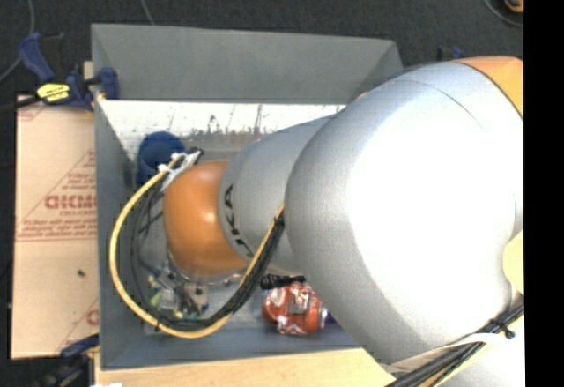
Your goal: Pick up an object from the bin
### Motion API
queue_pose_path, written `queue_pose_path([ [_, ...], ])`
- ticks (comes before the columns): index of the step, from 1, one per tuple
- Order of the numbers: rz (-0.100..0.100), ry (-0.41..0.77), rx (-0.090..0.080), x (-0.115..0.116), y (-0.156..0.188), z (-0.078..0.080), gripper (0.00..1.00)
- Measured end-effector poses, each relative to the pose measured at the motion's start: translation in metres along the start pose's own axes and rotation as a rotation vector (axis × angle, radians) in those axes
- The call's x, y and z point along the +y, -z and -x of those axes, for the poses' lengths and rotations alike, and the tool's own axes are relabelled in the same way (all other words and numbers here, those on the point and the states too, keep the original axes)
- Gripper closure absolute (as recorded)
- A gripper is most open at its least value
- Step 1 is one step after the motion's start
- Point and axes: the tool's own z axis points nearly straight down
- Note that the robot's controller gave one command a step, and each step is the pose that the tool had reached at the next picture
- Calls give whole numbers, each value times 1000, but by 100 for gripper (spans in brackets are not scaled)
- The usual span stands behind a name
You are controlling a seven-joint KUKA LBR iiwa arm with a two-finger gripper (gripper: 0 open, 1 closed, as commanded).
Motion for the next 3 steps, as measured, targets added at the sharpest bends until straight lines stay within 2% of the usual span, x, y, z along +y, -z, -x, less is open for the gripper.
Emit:
queue_pose_path([
  [3,0,-1,0,-1,13,0,100],
])
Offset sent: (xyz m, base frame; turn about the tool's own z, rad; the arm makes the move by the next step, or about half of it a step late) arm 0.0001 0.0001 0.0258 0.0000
